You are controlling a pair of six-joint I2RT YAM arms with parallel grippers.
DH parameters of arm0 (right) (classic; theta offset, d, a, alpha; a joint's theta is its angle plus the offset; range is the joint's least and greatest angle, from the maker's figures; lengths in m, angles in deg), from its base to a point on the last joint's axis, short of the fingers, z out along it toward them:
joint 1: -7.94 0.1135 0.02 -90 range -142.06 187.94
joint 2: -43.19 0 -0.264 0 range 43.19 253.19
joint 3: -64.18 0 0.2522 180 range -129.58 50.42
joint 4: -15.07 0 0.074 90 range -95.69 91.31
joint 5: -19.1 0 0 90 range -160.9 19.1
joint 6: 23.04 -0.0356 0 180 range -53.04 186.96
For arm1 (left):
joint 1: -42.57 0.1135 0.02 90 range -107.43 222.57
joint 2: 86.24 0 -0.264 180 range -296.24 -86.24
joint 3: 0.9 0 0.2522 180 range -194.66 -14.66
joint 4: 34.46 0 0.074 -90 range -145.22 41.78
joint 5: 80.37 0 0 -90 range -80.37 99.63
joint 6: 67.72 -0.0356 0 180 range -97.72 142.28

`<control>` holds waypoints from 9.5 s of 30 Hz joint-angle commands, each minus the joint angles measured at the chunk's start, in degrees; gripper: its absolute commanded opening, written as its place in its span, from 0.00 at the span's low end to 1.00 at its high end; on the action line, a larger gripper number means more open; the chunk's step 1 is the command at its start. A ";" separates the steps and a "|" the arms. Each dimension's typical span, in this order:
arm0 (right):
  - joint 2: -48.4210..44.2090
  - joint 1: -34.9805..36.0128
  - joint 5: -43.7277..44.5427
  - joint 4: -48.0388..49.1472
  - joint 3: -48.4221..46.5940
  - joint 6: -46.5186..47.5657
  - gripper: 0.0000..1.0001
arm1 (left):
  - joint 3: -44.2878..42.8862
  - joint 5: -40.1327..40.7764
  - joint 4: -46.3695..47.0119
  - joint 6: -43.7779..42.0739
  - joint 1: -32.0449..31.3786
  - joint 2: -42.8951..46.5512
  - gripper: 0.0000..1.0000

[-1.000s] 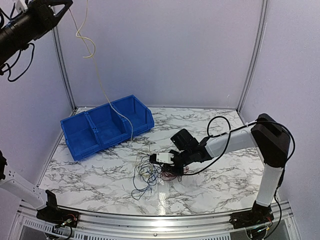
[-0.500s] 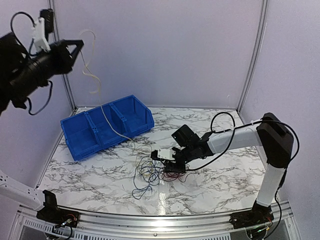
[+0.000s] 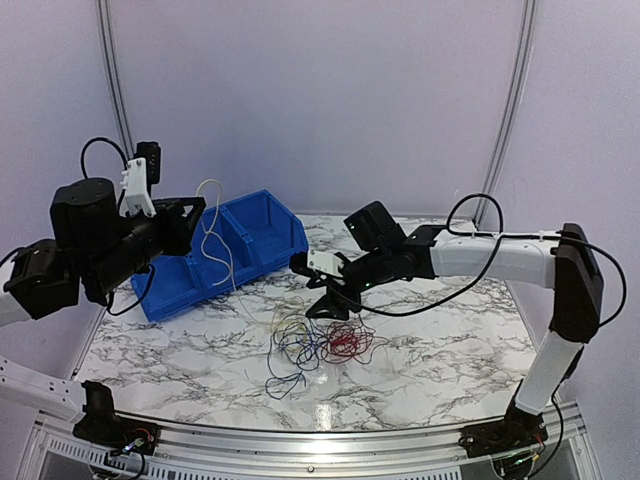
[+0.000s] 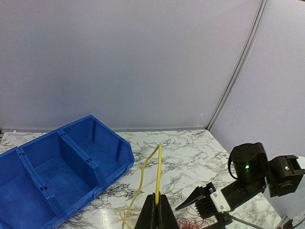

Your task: Untangle the cables

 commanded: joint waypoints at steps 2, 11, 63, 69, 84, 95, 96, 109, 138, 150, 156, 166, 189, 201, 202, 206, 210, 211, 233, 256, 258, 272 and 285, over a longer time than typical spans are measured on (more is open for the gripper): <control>5.71 1.40 -7.58 -4.49 -6.46 -1.42 0.77 | 1.42 0.54 5.32 4.33 -0.20 3.28 0.00; 8.08 6.23 -8.48 -2.74 -5.92 -3.06 0.68 | 1.68 0.57 5.40 3.24 -0.20 4.06 0.00; 4.29 -5.42 -3.65 -16.33 -71.30 -4.58 0.00 | 10.56 -26.19 68.46 4.38 2.41 -64.90 0.42; 4.19 -5.47 4.83 -8.32 -78.26 -4.28 0.00 | 9.09 -27.51 70.27 5.83 2.17 -68.33 0.42; -0.91 -8.40 5.39 -14.52 -60.04 -3.42 0.00 | 19.66 -23.36 70.61 3.17 1.74 -42.98 0.51; -4.38 -9.12 -2.55 -19.27 -41.30 0.86 0.00 | 24.21 -17.67 57.11 -1.90 1.21 -20.34 0.55; -4.49 -9.09 -3.28 -19.37 -40.15 1.26 0.00 | 23.05 -17.83 53.94 -3.73 1.21 -18.68 0.55; -5.65 -5.71 -9.15 -21.69 -33.95 3.81 0.00 | 2.78 -18.39 27.78 -26.12 1.29 -21.16 0.57; -6.34 -1.08 -6.85 -24.25 -30.65 7.43 0.00 | 2.23 -22.65 15.22 -30.02 2.43 -13.58 0.61; -7.45 -0.37 -5.29 -21.82 -26.67 6.89 0.00 | -0.48 -19.06 19.00 -30.24 2.85 -18.29 0.00; -10.12 -7.89 -12.51 -8.68 -11.36 -2.71 0.49 | -2.71 -14.42 13.59 -27.77 4.81 -12.17 0.00; -13.22 -11.22 -11.54 6.90 12.11 -6.24 0.58 | -18.99 8.29 -3.68 -29.02 7.76 -7.74 0.00; -5.67 -12.46 -11.38 12.74 16.50 -7.25 0.59 | -46.69 18.02 -13.81 -37.00 20.20 -19.83 0.00; -5.18 -12.33 -7.66 10.38 15.29 -3.44 0.58 | -44.05 14.28 -17.71 -31.45 29.37 -20.54 0.00; -5.67 -12.39 -7.13 10.44 15.38 -3.25 0.58 | -43.88 13.19 -17.71 -30.76 30.36 -20.24 0.00; -7.82 -12.43 -5.43 11.96 17.14 -2.48 0.58 | -44.08 11.23 -17.70 -30.70 32.05 -19.96 0.00; -8.53 -12.48 -4.48 11.00 16.51 -1.74 0.58 | -41.55 12.20 -17.72 -31.28 33.84 -19.40 0.00; -8.85 -12.48 -3.92 11.05 16.61 -1.56 0.58 | -40.34 12.59 -17.78 -31.15 34.54 -19.15 0.00; -7.54 -12.39 -3.25 10.62 16.84 -0.53 0.58 | -8.36 -8.45 -11.67 -15.13 51.68 -20.67 0.00; -7.42 -12.42 -2.45 9.81 16.67 0.55 0.58 | -4.06 -18.16 -10.71 -7.66 58.24 -40.23 0.00; -7.35 -12.38 -2.41 9.77 16.67 0.57 0.58 | -3.98 -19.17 -11.02 -7.55 58.66 -40.42 0.00; -6.97 -12.41 -3.03 9.66 16.33 -0.20 0.58 | -2.27 -21.35 -11.41 -11.46 58.87 -28.56 0.50; -6.36 -12.55 -1.63 10.52 14.33 -5.04 0.58 | 13.45 -40.96 13.43 -15.29 57.33 -5.60 0.99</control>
